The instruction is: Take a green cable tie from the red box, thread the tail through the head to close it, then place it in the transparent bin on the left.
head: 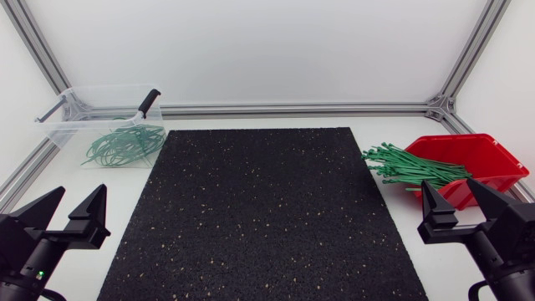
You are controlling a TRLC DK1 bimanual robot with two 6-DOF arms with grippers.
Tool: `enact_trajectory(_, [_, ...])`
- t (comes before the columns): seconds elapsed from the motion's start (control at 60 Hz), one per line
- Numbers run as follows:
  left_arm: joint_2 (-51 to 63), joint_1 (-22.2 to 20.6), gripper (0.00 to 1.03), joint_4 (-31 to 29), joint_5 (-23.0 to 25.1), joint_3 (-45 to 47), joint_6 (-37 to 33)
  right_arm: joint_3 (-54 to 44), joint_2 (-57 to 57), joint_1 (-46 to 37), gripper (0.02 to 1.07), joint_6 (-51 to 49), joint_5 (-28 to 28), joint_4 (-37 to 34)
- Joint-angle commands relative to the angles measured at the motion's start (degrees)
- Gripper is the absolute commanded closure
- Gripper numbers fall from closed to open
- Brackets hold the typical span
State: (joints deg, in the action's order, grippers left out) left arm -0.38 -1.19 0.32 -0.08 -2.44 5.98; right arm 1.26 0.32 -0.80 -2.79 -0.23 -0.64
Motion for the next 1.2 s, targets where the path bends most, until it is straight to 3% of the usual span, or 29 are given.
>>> enact_trajectory(0.0, [-0.3, 0.4, 0.04, -0.8, 0.3, 2.3, -0.7, -1.3, -0.6, 0.4, 0.06, 0.9, -0.3, 0.0])
enact_trajectory(0.467, [-0.3, 0.4, 0.04, -0.8, 0.3, 2.3, -0.7, -0.6, -0.8, 0.3, 0.06, 0.9, 0.3, 0.7])
enact_trajectory(0.817, [-0.3, 0.4, 0.04, -0.8, 0.3, 2.3, -0.7, 8.0, 0.2, -0.3, 0.06, 0.9, 1.4, -1.6])
enact_trajectory(1.183, [-0.3, 0.4, 0.04, -0.8, 0.3, 2.3, -0.7, 26.2, 20.9, -0.5, 0.07, 0.9, 2.1, -7.9])
